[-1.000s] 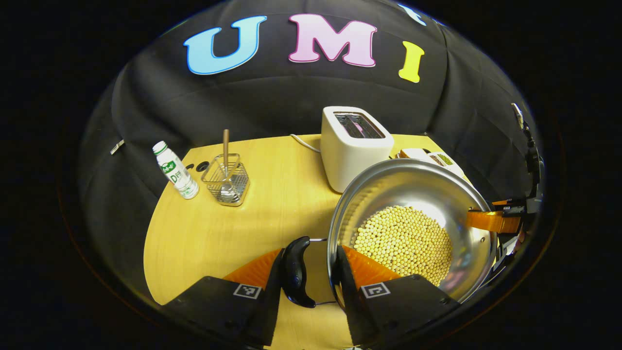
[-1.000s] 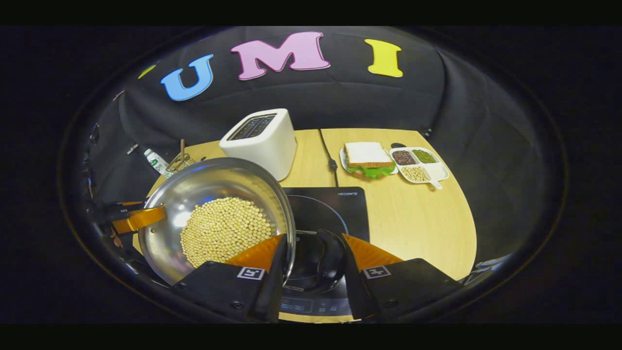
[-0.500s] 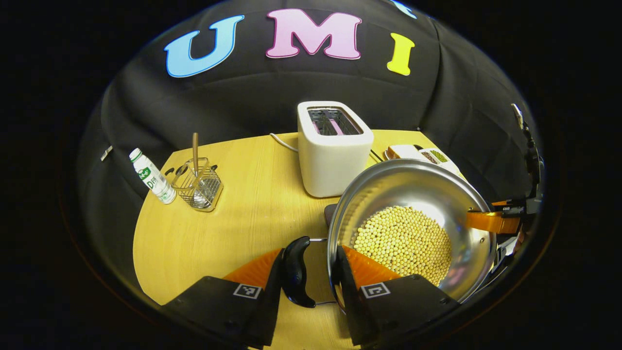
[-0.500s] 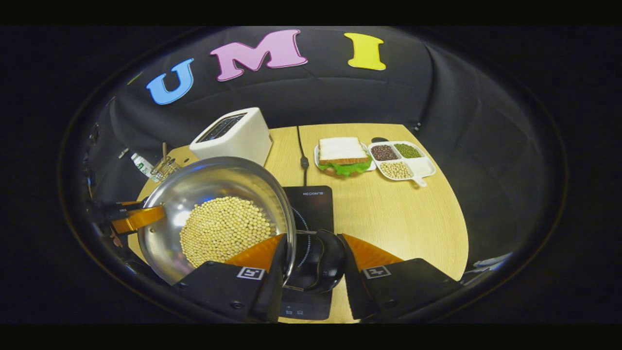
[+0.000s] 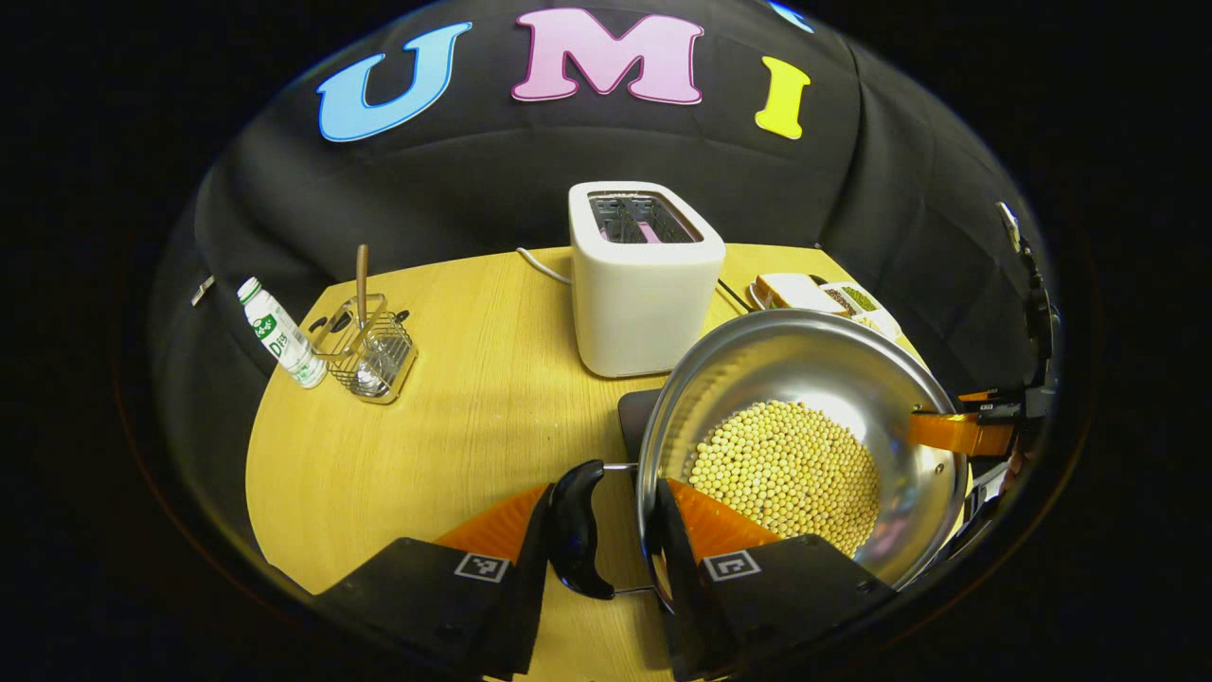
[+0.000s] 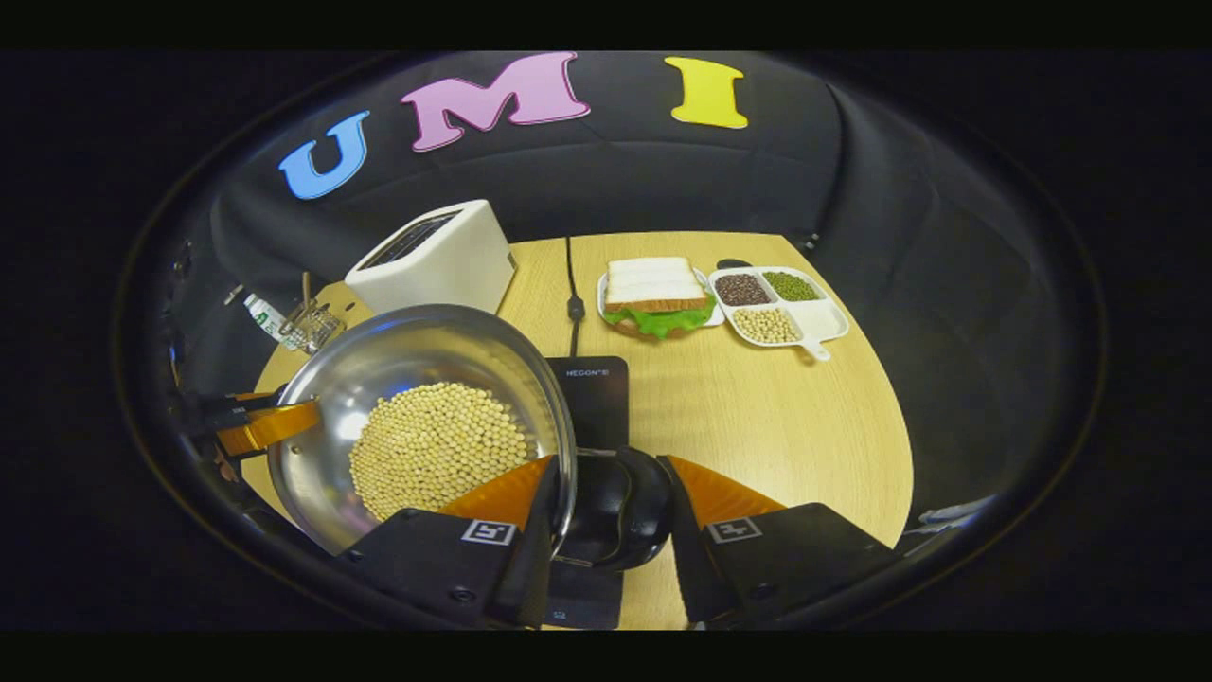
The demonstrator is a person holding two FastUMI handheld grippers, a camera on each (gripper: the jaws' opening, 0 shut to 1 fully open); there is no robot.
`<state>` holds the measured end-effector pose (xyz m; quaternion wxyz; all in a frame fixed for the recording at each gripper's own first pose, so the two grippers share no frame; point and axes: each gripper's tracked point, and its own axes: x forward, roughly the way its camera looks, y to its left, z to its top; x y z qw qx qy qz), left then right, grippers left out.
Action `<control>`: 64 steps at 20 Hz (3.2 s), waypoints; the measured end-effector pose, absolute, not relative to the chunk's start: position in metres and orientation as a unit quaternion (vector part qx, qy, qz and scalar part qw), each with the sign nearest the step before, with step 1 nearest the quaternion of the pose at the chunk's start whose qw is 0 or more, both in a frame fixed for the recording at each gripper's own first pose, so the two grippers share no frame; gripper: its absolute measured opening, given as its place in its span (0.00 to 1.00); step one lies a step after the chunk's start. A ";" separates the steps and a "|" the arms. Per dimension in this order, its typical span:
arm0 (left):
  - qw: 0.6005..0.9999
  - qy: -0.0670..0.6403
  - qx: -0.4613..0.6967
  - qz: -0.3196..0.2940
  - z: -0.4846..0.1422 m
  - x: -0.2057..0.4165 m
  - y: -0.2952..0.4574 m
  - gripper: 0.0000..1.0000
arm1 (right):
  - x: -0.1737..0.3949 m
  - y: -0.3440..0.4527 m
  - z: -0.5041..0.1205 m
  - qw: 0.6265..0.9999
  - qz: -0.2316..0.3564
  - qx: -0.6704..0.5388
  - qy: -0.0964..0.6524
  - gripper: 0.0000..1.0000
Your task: First push the handle of the pot to place it horizontally, then grasp the pot with both hands and set it on the induction cooktop.
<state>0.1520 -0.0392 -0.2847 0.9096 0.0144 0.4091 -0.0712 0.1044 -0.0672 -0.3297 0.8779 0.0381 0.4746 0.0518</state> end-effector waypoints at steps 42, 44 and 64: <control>0.966 0.254 -0.005 -0.051 -0.170 0.109 -0.033 0.97 | 0.082 -0.080 -0.199 0.953 0.001 0.033 0.301 0.99; 0.971 0.236 -0.009 -0.047 -0.153 0.102 -0.028 0.97 | 0.080 -0.077 -0.181 0.959 0.000 0.030 0.282 0.99; 0.998 0.035 0.007 -0.045 -0.004 0.029 0.011 0.96 | 0.021 -0.029 -0.021 0.996 -0.014 0.013 0.082 0.99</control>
